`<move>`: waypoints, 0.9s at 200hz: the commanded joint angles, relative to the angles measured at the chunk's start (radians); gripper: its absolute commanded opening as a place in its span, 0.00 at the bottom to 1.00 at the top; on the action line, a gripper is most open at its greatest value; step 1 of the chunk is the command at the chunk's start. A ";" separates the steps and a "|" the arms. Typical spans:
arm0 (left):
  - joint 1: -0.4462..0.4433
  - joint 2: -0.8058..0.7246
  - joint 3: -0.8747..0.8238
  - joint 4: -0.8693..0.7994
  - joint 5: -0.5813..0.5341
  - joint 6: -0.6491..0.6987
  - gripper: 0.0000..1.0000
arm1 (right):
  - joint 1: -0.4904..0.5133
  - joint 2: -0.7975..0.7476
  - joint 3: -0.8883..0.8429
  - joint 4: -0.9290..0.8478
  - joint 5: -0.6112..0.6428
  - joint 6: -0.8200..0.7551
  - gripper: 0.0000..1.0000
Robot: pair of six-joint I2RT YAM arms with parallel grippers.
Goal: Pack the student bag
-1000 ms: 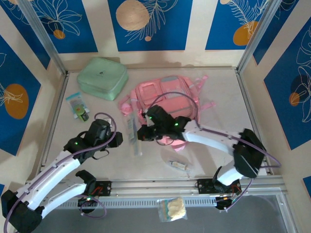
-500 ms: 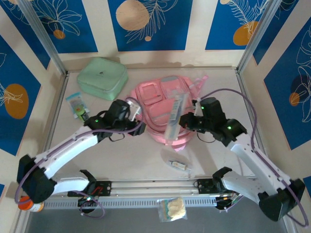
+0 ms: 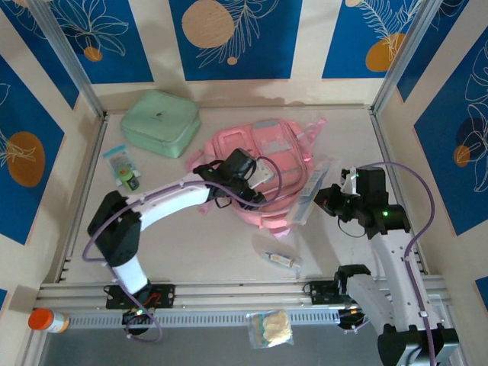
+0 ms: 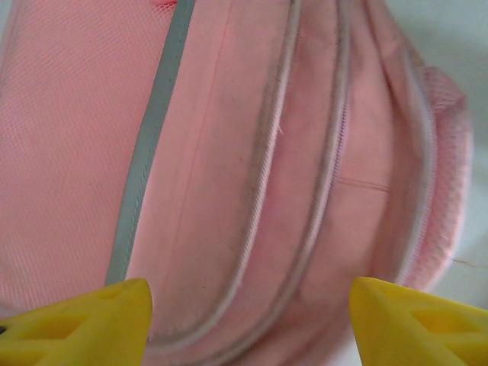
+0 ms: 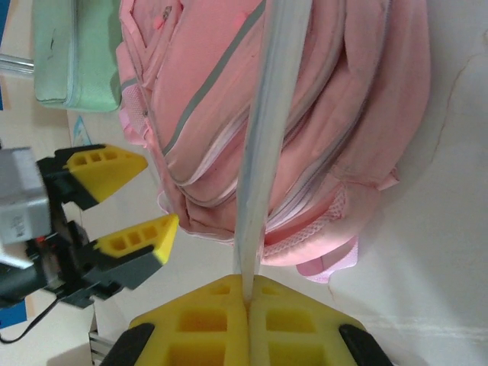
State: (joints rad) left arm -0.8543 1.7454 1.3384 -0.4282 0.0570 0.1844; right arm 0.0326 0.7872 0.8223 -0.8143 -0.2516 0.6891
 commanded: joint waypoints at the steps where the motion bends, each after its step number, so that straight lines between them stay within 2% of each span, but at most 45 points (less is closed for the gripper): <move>1: -0.013 0.055 0.067 -0.018 -0.042 0.108 0.70 | -0.020 -0.011 -0.012 -0.006 -0.068 -0.034 0.00; 21: -0.017 0.099 0.078 0.026 -0.056 0.140 0.73 | -0.029 -0.006 -0.025 0.002 -0.070 -0.046 0.00; 46: -0.022 0.176 0.142 -0.002 -0.100 0.164 0.73 | -0.048 0.011 -0.049 0.029 -0.108 -0.047 0.00; 77: -0.025 0.230 0.179 0.032 -0.230 0.153 0.72 | -0.058 0.016 -0.058 0.046 -0.125 -0.044 0.00; 110: -0.025 0.242 0.206 0.033 -0.226 0.140 0.54 | -0.062 0.019 -0.059 0.052 -0.130 -0.037 0.00; 139: -0.025 0.249 0.237 0.005 -0.236 0.138 0.27 | -0.064 0.022 -0.053 0.055 -0.143 -0.043 0.00; 180: -0.025 0.179 0.248 -0.028 -0.217 0.084 0.06 | -0.067 0.017 -0.007 -0.011 -0.098 -0.051 0.00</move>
State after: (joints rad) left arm -0.8860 1.9831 1.5463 -0.4641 -0.1387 0.3035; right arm -0.0269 0.8131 0.7723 -0.7792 -0.3481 0.6601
